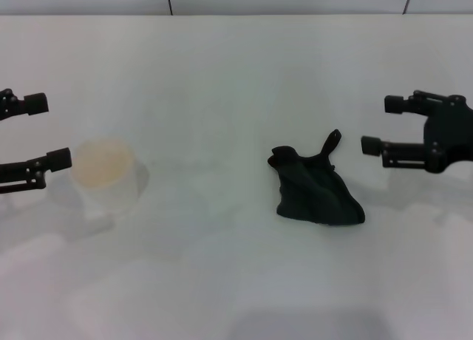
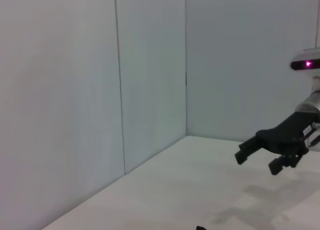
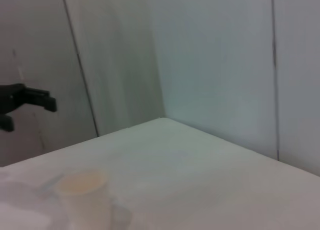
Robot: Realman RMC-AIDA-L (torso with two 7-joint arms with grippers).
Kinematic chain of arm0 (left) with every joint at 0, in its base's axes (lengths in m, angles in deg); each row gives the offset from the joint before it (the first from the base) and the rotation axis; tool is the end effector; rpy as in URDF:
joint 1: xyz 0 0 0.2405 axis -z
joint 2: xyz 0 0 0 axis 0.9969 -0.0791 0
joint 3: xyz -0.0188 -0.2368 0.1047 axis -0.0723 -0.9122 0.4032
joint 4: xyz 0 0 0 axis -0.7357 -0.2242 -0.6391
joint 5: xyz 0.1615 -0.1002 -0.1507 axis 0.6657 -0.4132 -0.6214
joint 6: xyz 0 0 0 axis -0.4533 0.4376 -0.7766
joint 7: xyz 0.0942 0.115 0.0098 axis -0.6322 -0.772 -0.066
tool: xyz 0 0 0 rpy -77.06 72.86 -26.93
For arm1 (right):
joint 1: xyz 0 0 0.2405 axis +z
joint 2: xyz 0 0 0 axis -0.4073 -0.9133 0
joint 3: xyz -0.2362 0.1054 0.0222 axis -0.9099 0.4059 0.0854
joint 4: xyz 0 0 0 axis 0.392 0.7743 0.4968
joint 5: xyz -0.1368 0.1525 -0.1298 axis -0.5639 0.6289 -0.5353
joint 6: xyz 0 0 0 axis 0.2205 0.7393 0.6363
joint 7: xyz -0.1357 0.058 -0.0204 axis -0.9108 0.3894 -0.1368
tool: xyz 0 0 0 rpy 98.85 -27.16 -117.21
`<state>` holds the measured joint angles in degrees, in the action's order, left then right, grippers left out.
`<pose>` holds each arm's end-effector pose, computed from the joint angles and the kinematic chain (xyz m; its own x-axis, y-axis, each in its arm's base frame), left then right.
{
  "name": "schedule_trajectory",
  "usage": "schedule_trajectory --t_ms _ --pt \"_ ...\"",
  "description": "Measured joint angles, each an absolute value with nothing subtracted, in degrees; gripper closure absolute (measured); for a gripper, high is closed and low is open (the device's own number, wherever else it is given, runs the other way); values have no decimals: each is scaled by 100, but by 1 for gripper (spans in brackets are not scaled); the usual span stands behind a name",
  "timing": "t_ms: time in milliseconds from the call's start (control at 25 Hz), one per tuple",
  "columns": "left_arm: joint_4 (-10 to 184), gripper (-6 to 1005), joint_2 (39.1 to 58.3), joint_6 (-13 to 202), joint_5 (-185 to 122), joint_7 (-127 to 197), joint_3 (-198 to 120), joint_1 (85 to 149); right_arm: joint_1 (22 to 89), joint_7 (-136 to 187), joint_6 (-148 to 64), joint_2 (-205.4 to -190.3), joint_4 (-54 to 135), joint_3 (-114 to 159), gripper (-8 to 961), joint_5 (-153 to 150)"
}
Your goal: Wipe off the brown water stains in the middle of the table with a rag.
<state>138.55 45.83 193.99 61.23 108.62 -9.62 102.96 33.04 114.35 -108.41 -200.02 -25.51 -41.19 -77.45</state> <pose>-0.3141 0.2995 0.1198 0.8365 0.0903 0.5405 0.3005 -0.9004 -0.3147 0.2553 0.3398 0.0428 0.8317 -0.2331 -0.5040 -0.4361 -0.8360 -0.3330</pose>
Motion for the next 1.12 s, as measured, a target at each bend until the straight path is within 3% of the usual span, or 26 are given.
schedule_trajectory --t_ms 1120 --pt "13827 118 4670 19437 6619 11394 -519 10331 3714 11627 -11458 -20007 -2616 -4204 111 -9268"
